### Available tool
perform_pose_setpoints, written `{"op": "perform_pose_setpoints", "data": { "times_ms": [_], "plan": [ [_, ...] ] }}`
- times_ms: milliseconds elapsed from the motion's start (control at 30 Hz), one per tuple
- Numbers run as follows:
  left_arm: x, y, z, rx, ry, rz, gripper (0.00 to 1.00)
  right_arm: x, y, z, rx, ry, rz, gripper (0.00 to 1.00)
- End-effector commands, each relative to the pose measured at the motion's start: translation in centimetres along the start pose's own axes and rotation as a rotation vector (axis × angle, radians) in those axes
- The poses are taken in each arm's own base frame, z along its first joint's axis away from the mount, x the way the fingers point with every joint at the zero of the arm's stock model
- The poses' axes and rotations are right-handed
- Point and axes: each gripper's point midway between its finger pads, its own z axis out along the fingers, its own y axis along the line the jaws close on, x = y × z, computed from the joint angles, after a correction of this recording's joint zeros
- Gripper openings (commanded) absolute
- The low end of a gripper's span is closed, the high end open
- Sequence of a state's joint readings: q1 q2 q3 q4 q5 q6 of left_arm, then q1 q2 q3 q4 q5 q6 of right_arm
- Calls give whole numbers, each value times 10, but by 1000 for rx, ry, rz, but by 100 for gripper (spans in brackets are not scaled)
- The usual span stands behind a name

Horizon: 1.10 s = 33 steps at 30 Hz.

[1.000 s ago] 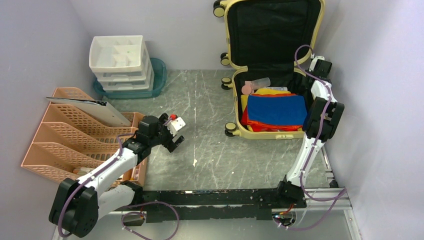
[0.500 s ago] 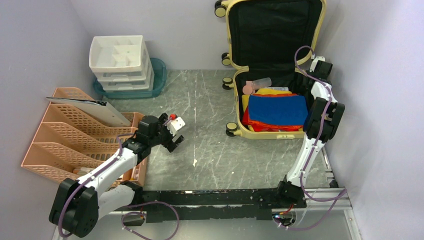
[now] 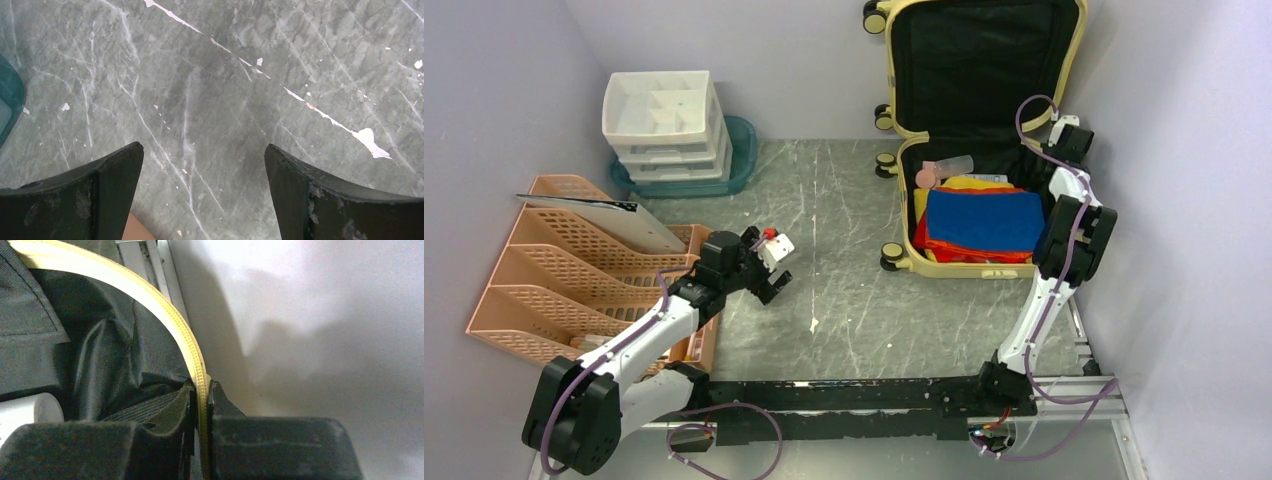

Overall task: Open, take out, and arrange the luggage
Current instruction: Move the luggage to the center of the board.

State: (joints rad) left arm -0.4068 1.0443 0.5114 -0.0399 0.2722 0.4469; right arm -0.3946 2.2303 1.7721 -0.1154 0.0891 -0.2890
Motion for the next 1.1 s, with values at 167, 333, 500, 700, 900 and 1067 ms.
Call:
{"op": "perform_pose_setpoints", "data": {
  "times_ms": [167,333,500,700,900,1067],
  "plan": [
    [-19,8,-1,-17,-59,-4,96,61,-172,-19,593,107,58,0],
    [-19,8,-1,-16,-57,-5,96,60,-174,-20,607,101,51,0],
    [-19,8,-1,-18,-59,-5,96,57,-178,-24,629,88,52,3],
    [-18,8,-1,-16,-56,-4,96,50,-174,-28,596,71,71,17],
    [-19,8,-1,-19,-58,-6,96,39,-154,-41,509,35,90,56],
    [-18,8,-2,-16,-61,-3,96,29,-128,-55,418,8,75,69]
  ]
}}
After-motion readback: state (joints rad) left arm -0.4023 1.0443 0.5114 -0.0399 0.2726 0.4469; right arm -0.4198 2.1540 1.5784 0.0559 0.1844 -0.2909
